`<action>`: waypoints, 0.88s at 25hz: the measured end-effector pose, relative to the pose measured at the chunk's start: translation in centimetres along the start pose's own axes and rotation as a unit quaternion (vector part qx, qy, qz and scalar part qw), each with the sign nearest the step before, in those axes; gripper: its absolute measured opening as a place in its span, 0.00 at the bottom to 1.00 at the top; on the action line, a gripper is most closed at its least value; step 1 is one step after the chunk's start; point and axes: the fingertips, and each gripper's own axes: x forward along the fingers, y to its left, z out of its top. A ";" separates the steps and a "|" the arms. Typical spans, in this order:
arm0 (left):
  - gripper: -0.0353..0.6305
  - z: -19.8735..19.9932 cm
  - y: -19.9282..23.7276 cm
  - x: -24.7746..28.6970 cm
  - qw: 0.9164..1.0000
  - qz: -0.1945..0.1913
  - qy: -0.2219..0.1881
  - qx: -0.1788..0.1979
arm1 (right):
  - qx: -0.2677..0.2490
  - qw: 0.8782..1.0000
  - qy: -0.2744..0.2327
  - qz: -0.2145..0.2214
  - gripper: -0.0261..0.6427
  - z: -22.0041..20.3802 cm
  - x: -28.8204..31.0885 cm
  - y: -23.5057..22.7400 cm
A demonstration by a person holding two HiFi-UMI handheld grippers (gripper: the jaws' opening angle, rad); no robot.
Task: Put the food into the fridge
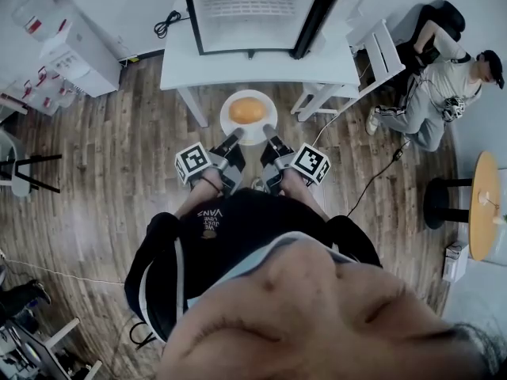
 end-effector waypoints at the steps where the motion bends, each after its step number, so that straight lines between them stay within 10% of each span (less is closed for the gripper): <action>1: 0.10 0.1 0.0 0.5 1.000 0.001 -0.001 0.000 | 0.000 1.000 0.001 0.000 0.07 0.4 0.2 -0.1; 22: 0.10 0.0 0.7 7.7 0.999 0.013 -0.048 -0.005 | -0.003 0.999 0.047 0.014 0.07 7.6 1.9 -2.9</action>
